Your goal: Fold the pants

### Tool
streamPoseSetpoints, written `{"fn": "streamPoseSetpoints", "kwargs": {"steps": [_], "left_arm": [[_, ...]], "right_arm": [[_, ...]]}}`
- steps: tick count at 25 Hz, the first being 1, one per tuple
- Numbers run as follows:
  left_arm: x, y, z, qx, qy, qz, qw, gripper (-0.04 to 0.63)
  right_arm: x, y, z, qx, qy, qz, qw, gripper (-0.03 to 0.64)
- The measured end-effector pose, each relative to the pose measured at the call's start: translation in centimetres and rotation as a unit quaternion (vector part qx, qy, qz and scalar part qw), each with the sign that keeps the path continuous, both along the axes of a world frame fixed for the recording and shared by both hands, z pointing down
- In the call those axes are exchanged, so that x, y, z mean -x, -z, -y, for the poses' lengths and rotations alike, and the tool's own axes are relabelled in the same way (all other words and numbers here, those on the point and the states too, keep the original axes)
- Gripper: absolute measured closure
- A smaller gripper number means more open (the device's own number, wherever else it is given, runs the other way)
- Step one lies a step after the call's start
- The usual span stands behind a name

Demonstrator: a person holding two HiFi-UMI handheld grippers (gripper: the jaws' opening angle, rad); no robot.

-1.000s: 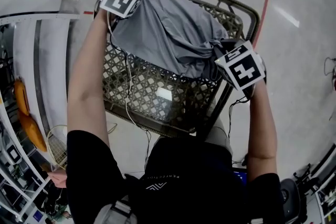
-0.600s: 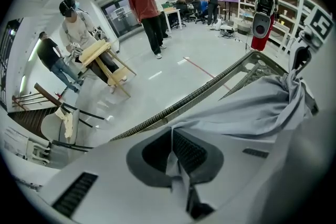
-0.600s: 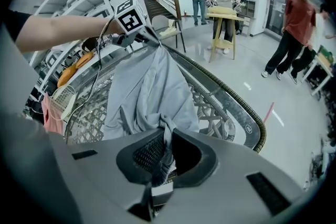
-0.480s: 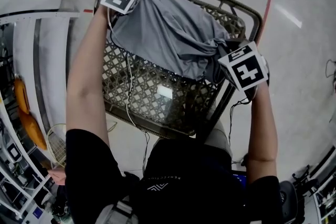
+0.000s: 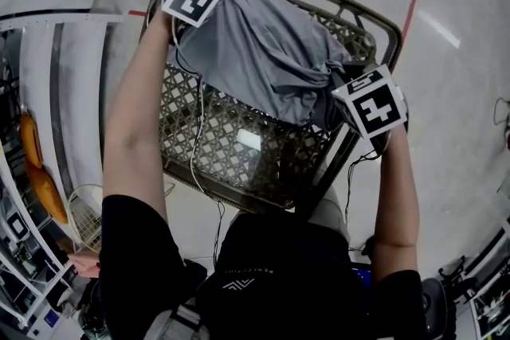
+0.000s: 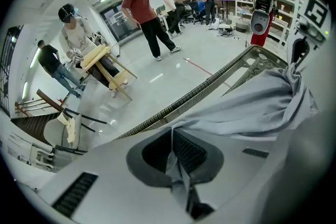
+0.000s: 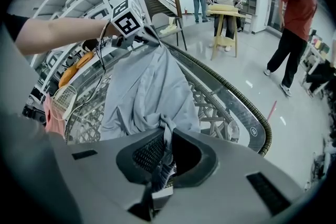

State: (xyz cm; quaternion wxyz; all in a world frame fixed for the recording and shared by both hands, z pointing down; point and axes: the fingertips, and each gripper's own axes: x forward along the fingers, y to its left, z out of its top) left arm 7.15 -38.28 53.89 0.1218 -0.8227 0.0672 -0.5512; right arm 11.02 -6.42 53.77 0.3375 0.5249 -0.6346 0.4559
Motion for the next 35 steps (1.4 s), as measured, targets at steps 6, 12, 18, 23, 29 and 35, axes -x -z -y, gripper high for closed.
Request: {"fn": "streamPoseSetpoints", "kwargs": {"steps": [6, 12, 18, 23, 29, 35], "left_arm": [[0.2, -0.5, 0.0, -0.008, -0.007, 0.010, 0.9999, 0.581], [0.3, -1.2, -0.1, -0.017, -0.008, 0.014, 0.9997, 0.581], [-0.3, -0.6, -0.4, -0.056, -0.020, 0.014, 0.9981, 0.580], [0.0, -0.7, 0.4, -0.056, 0.001, 0.008, 0.9984, 0.519], [0.7, -0.7, 0.2, -0.031, 0.007, 0.005, 0.9995, 0.444], [1.2, 1.5, 1.2, -0.060, 0.026, -0.017, 0.9977, 0.433]], "right_arm": [[0.0, 0.0, 0.0, 0.001, -0.001, 0.002, 1.000, 0.566], [0.2, -0.8, -0.4, 0.019, 0.015, -0.011, 1.000, 0.566], [0.4, -0.8, -0.3, 0.017, 0.029, -0.018, 0.999, 0.566], [0.8, -0.5, -0.2, 0.007, 0.045, -0.030, 0.998, 0.566], [0.8, 0.2, 0.4, -0.013, 0.042, -0.027, 0.999, 0.565], [-0.2, 1.4, 1.4, -0.037, 0.014, -0.062, 0.997, 0.565]]}}
